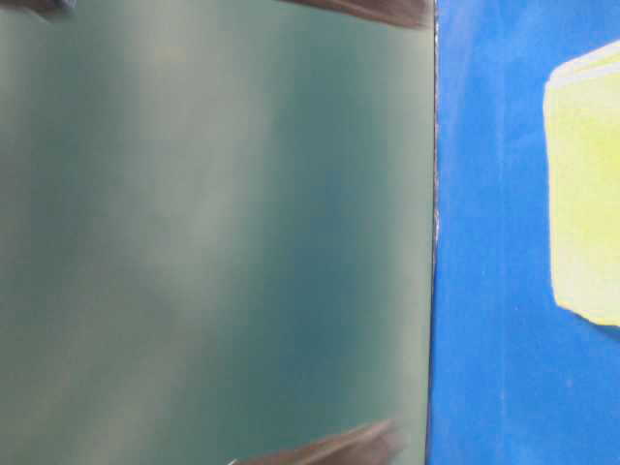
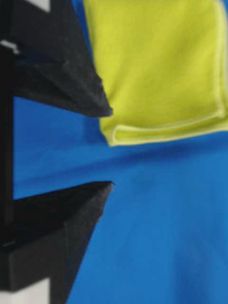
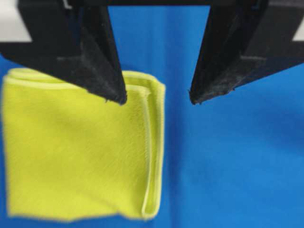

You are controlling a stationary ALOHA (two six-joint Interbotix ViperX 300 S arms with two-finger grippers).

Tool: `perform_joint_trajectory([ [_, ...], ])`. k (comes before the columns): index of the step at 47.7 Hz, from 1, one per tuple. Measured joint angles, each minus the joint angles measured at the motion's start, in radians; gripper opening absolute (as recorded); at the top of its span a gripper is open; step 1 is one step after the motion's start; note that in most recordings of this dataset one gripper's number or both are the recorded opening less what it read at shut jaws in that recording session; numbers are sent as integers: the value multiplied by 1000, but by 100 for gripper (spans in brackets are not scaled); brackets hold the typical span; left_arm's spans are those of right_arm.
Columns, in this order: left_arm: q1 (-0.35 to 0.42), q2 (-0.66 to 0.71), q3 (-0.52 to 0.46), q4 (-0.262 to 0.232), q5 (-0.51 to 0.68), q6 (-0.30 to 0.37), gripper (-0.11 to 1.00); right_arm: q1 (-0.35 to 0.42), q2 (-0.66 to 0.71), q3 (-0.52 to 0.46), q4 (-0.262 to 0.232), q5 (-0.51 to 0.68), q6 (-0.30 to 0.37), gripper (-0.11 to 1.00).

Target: Fold the yellow towel.

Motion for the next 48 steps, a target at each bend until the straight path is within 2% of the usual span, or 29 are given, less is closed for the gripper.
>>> perform_joint_trajectory([
  [17,41,-439,222,-2,-34,5,53,-130,-394,202,-103,-95,5,60],
  [27,91,-661,371,-2,-37,3,53,-216,-600,350,-110,-146,5,60],
  [33,104,-784,459,0,-38,5,53,-241,-693,443,-110,-196,5,60],
  [41,114,-882,540,0,-40,-6,53,-261,-739,541,-109,-293,11,60],
  [48,144,-894,563,-2,-40,-17,53,-287,-727,578,-91,-357,14,60],
])
